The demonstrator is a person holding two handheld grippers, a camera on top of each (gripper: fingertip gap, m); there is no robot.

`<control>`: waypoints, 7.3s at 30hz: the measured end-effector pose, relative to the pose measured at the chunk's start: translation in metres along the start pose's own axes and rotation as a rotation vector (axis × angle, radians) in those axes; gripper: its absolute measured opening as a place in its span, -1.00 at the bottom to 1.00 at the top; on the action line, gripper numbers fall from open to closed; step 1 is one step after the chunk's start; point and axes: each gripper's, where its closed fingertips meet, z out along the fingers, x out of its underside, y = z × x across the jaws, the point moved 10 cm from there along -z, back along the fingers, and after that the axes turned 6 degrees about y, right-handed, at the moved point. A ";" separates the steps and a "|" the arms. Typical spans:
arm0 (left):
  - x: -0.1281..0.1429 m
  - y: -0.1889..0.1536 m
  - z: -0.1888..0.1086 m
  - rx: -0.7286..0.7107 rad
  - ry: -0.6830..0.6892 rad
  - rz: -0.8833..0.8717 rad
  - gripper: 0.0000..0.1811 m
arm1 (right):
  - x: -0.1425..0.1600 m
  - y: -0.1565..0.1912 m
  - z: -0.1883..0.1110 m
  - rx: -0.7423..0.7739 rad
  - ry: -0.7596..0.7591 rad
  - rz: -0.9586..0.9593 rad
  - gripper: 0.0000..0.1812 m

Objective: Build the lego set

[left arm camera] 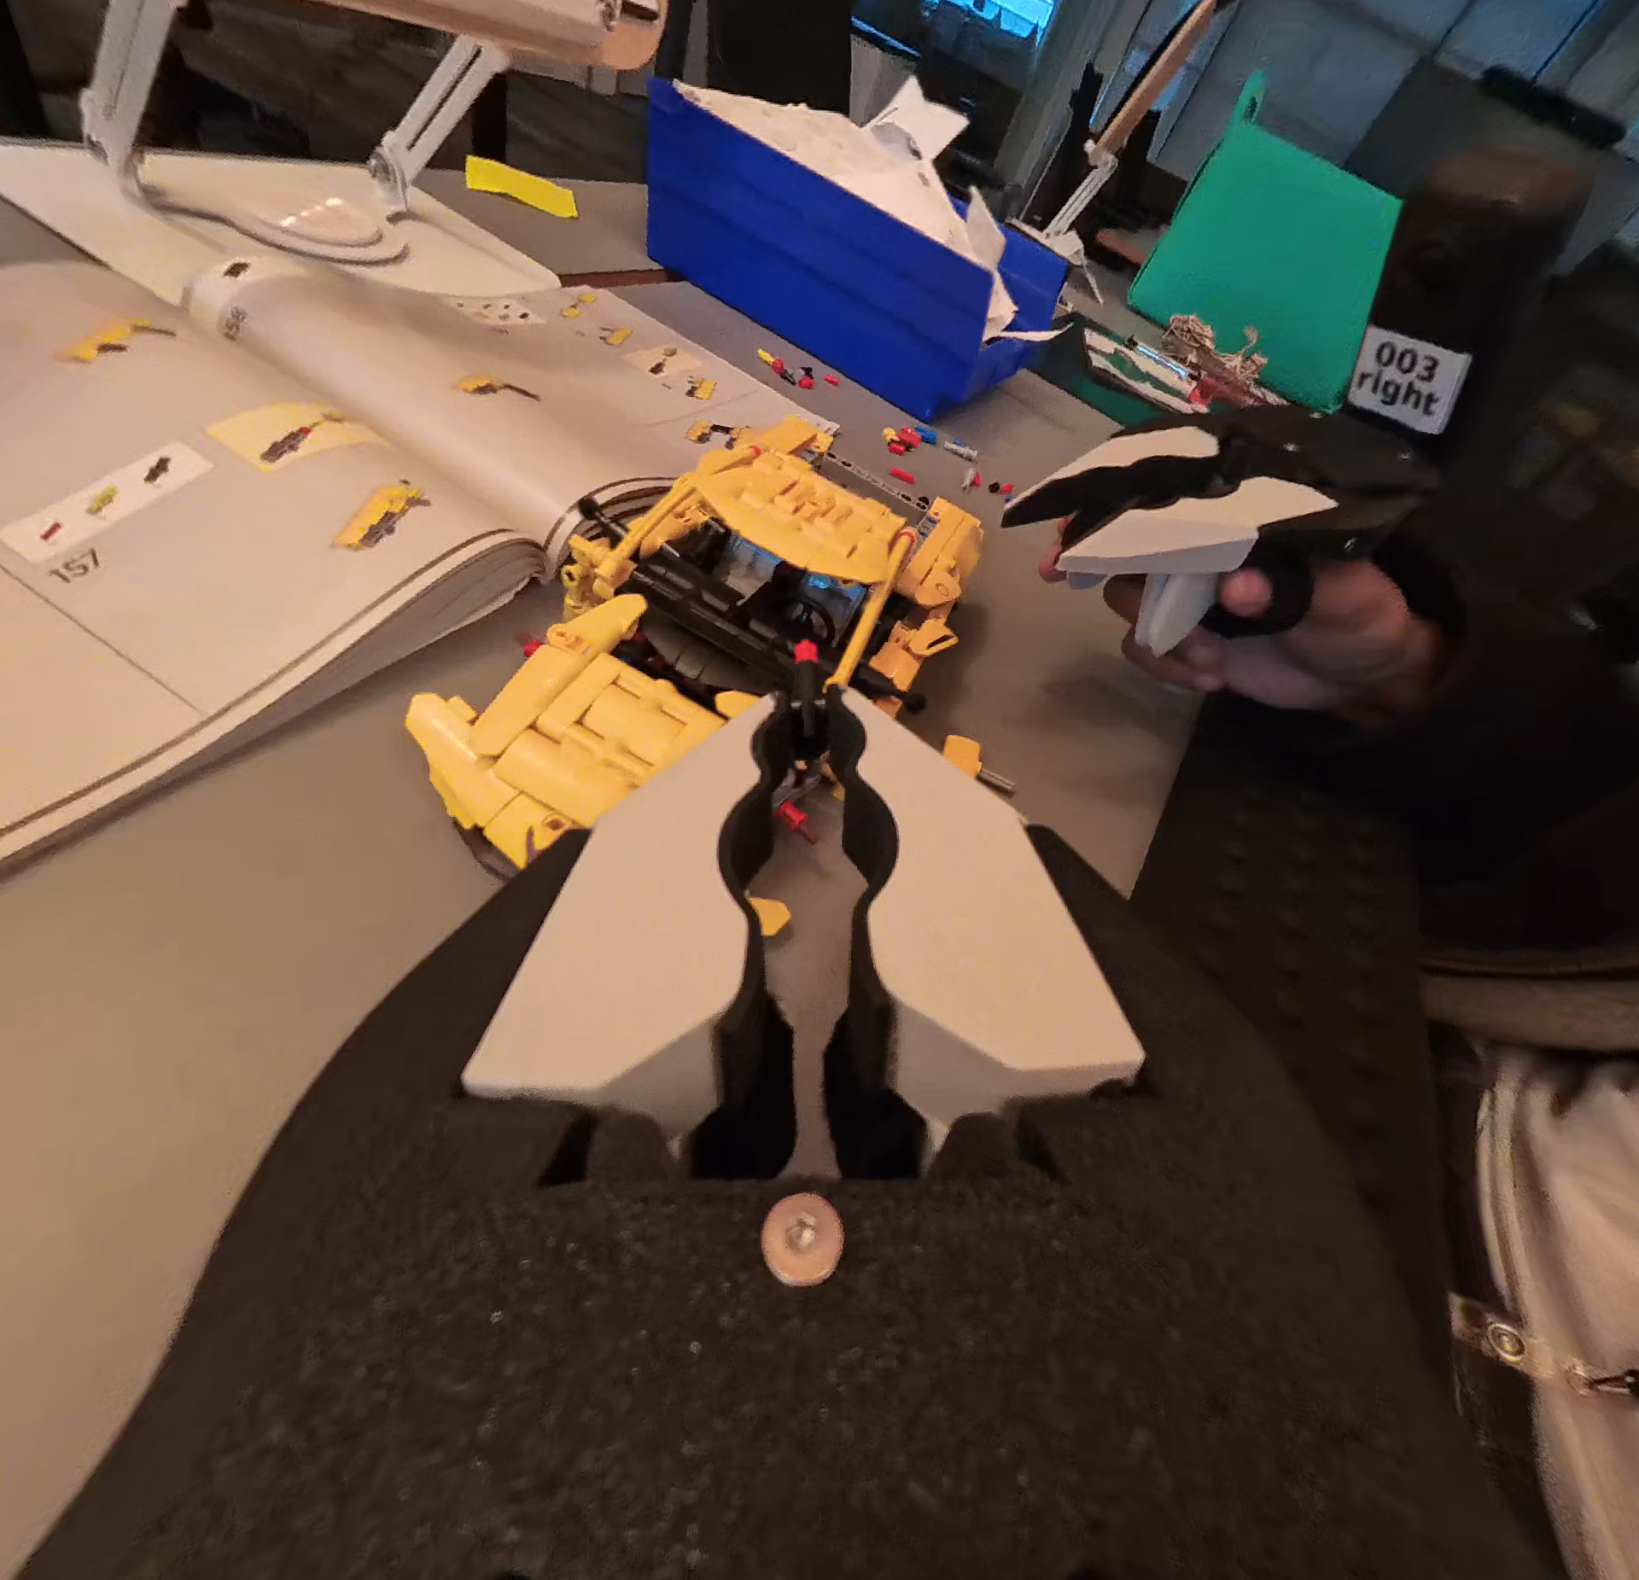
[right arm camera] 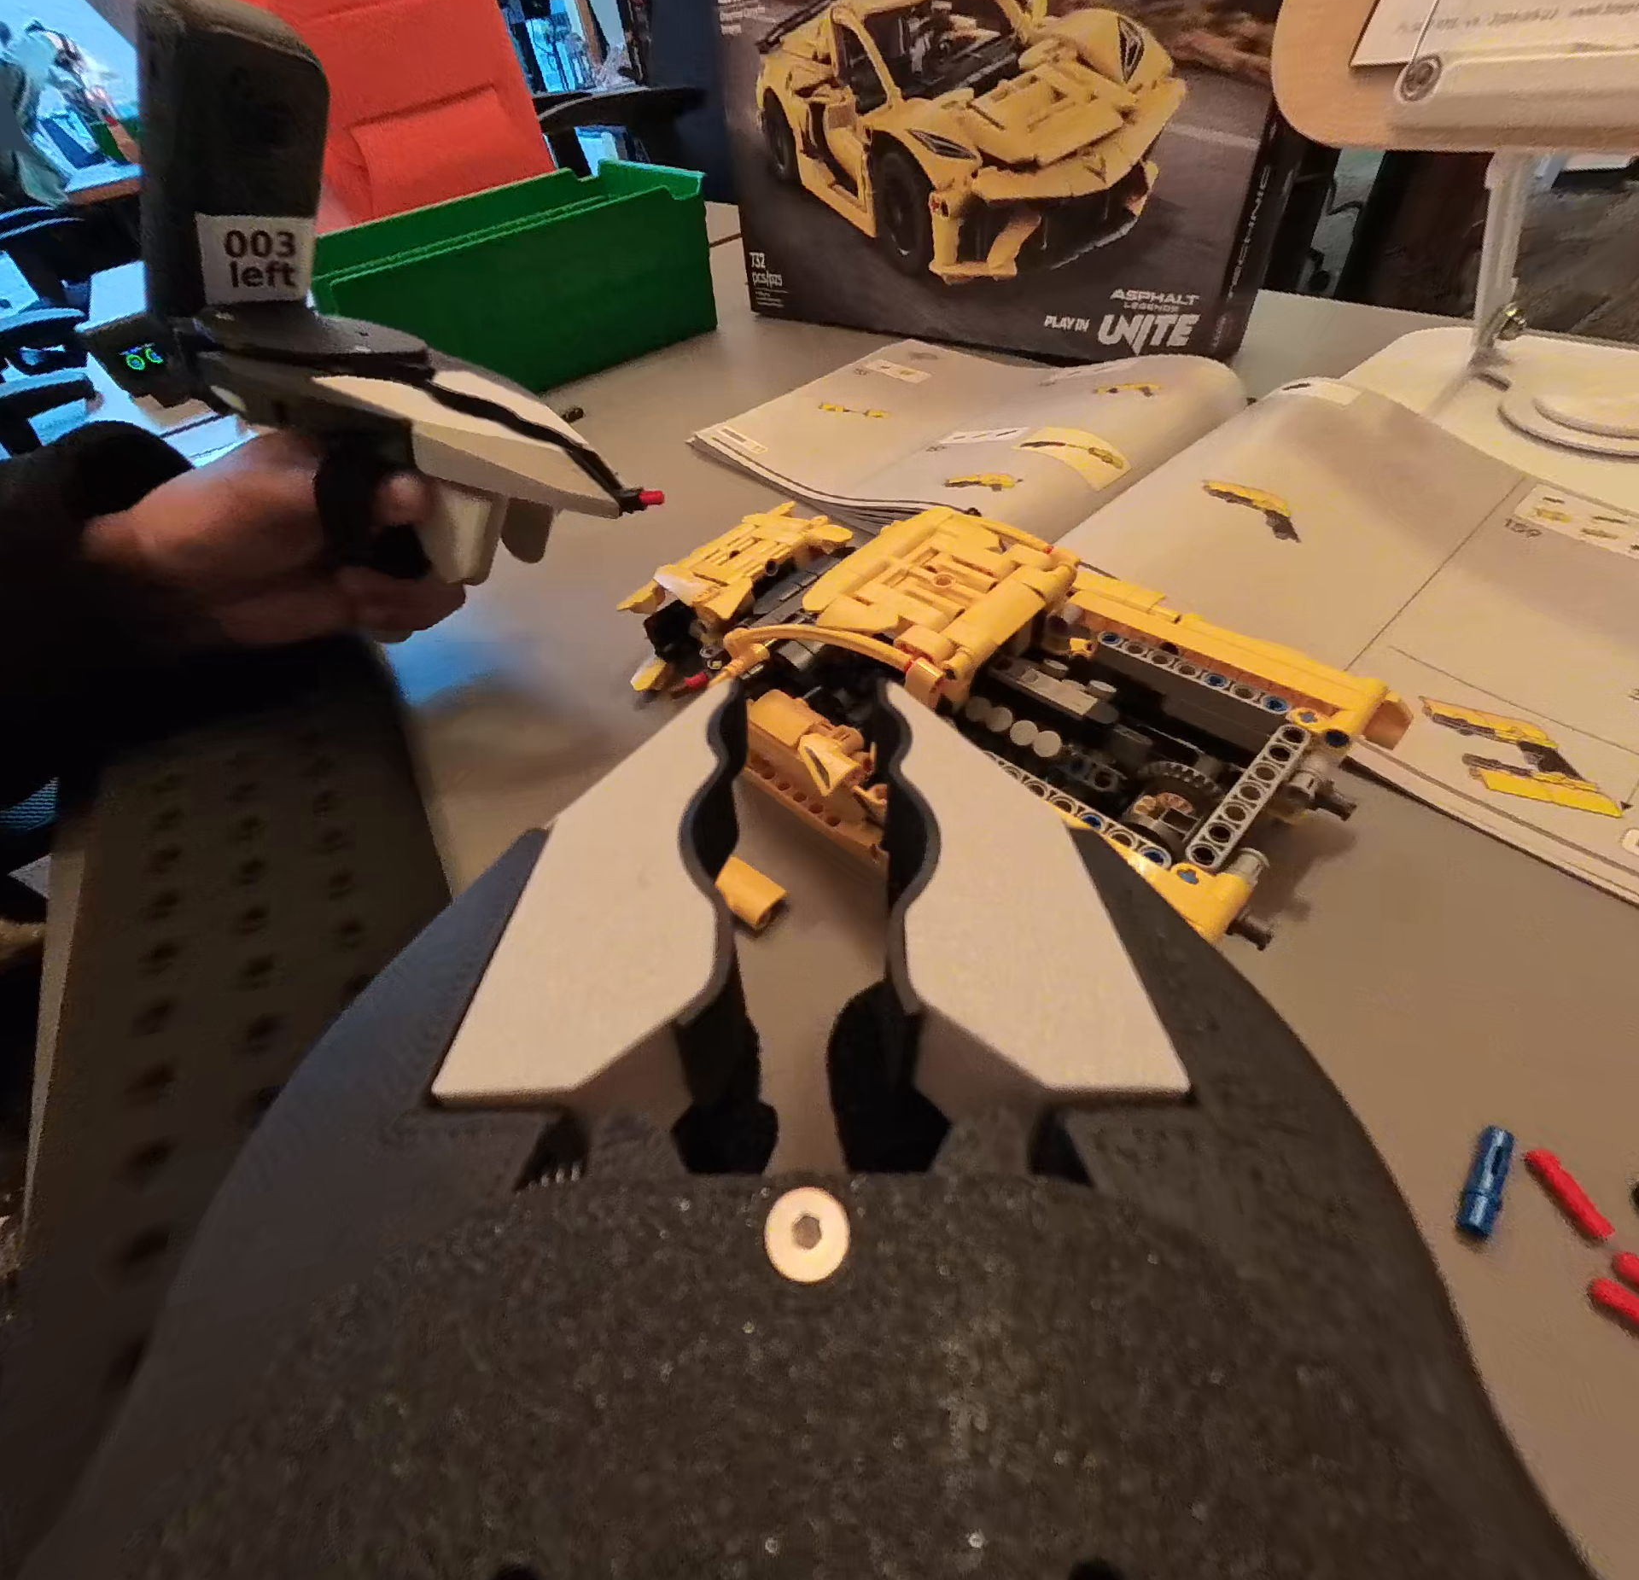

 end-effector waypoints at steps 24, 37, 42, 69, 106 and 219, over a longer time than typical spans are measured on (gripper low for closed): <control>0.018 -0.023 0.026 0.121 0.264 0.141 -0.93 | 0.011 0.042 0.043 -0.307 0.439 -0.416 -0.69; 0.031 -0.038 0.026 0.198 0.395 0.339 -0.93 | 0.015 0.043 0.078 -0.425 0.542 -0.742 -0.86; 0.033 -0.041 0.028 0.197 0.413 0.391 -0.92 | 0.014 0.044 0.074 -0.430 0.562 -0.731 -0.91; 0.027 -0.047 0.023 0.198 0.331 0.445 -0.93 | 0.003 0.030 0.060 -0.575 0.379 -0.440 -0.93; 0.013 -0.049 0.012 0.299 0.170 0.357 -0.93 | -0.015 0.030 0.053 -0.700 0.253 -0.298 -0.92; 0.005 -0.030 0.011 0.409 0.067 0.036 -0.89 | -0.025 0.013 0.048 -0.683 0.168 -0.130 -0.91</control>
